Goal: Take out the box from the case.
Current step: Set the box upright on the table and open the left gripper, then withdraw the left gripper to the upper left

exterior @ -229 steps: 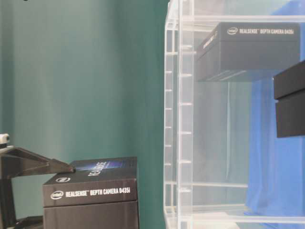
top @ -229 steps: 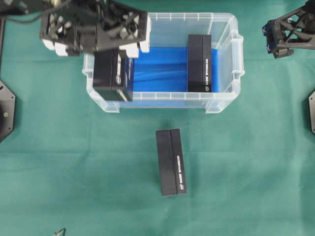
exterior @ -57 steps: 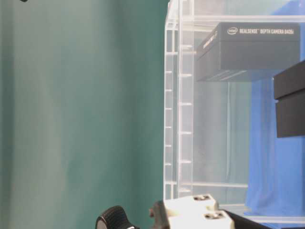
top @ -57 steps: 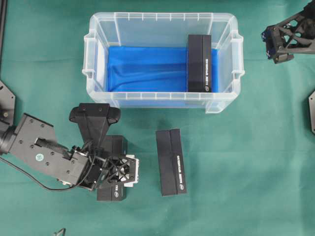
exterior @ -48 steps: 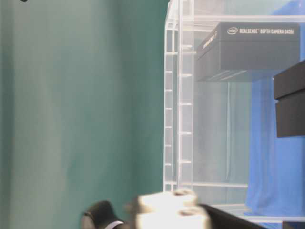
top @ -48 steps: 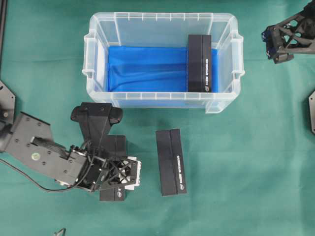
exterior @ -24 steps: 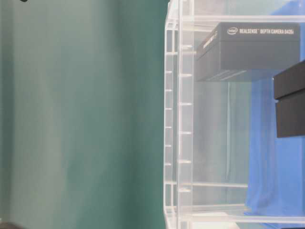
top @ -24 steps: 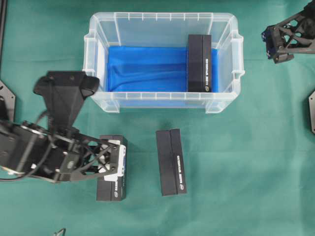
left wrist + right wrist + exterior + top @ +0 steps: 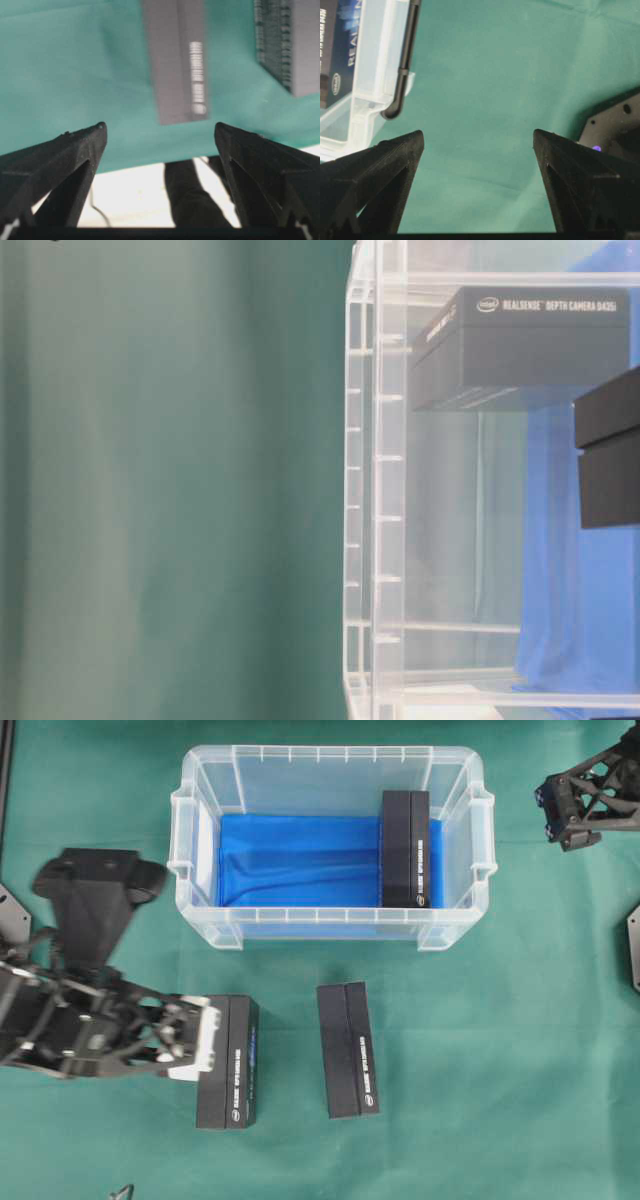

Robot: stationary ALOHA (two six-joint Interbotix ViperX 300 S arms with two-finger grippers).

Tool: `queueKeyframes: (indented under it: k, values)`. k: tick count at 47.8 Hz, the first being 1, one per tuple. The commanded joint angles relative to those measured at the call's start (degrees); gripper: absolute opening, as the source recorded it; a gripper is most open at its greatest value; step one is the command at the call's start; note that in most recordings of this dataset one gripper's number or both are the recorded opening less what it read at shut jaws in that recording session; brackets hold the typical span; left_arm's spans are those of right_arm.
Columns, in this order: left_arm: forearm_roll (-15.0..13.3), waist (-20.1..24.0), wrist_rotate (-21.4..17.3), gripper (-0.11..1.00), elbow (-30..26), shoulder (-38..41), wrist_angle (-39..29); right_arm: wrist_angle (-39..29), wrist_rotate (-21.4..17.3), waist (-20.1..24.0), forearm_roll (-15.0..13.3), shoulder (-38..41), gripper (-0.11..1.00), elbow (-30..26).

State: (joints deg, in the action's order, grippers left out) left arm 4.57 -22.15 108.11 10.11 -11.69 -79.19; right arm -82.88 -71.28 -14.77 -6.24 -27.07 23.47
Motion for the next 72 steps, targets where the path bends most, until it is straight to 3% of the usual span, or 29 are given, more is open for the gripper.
queueKeyframes:
  k: [1, 15, 29, 35, 57, 63, 72]
  values:
    - [-0.1, -0.4, 0.9, 0.97, 2.6, -4.7, 0.2, -0.3, -0.1, 0.1, -0.2, -0.8, 0.89, -0.4]
    - [-0.2, -1.1, 1.2, 0.97, 12.2, -14.6, 0.1, -0.3, -0.1, 0.1, -0.2, -0.9, 0.89, -0.4]
    - [0.0, 2.1, 0.5, 0.97, 14.6, -17.8, -0.1, -0.3, -0.2, 0.1, -0.2, -0.9, 0.89, -0.4]
    - [0.0, 6.8, -4.0, 0.97, 14.8, -18.5, -1.1, -0.3, -0.2, 0.1, -0.2, -0.8, 0.89, -0.4]
    - [-1.4, 31.1, -30.7, 0.96, 14.4, -19.2, -3.3, -0.3, -0.4, 0.1, -0.2, -0.9, 0.89, -0.4]
    - [-1.7, 35.5, -34.8, 0.96, 14.1, -18.9, -3.3, -0.3, -0.4, 0.1, -0.2, -0.8, 0.89, -0.4]
    - [-1.8, 36.5, -35.9, 0.96, 13.9, -18.6, -4.0, -0.3, -0.4, 0.1, -0.1, -0.9, 0.89, -0.4]
